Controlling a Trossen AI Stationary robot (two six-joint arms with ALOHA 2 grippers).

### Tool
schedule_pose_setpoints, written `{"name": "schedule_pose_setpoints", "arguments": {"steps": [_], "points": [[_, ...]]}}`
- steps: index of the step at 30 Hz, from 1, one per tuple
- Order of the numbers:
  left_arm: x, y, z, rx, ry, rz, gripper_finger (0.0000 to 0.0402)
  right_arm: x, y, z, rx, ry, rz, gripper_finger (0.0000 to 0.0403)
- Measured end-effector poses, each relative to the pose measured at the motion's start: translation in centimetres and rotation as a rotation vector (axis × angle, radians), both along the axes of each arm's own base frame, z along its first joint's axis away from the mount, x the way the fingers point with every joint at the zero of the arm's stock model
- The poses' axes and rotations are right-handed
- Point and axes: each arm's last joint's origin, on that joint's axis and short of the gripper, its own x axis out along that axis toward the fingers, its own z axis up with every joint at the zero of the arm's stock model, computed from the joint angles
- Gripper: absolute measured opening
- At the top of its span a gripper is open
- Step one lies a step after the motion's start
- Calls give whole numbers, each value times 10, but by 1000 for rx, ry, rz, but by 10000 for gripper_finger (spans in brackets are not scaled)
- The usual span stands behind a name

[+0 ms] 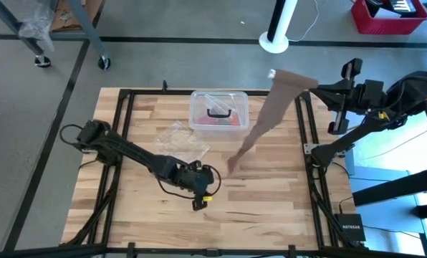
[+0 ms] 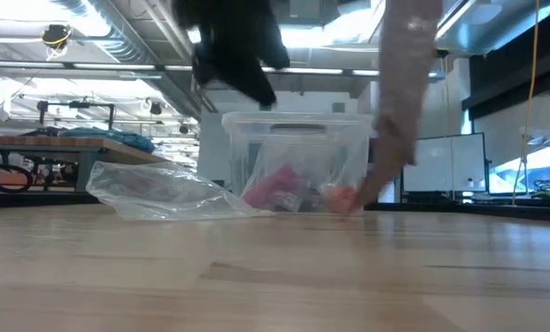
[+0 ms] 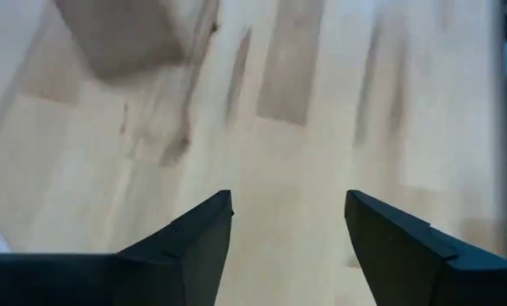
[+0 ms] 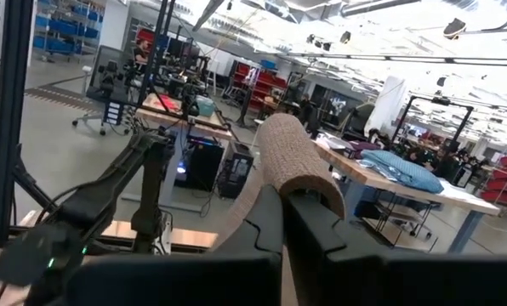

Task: Roll bandage
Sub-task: Roll the brown bandage

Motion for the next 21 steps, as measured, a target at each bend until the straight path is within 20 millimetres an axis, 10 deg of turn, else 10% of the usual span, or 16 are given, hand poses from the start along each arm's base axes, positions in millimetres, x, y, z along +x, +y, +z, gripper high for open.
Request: {"name": "schedule_pose_setpoints", "arguments": {"steps": [7,21], "points": [[12,9,13,152,-261,235,218,3,2,0,-8,7,-6,5],[83,48,-60,180,-544,368,210,35,18,-4,-36,52,-17,5]]}}
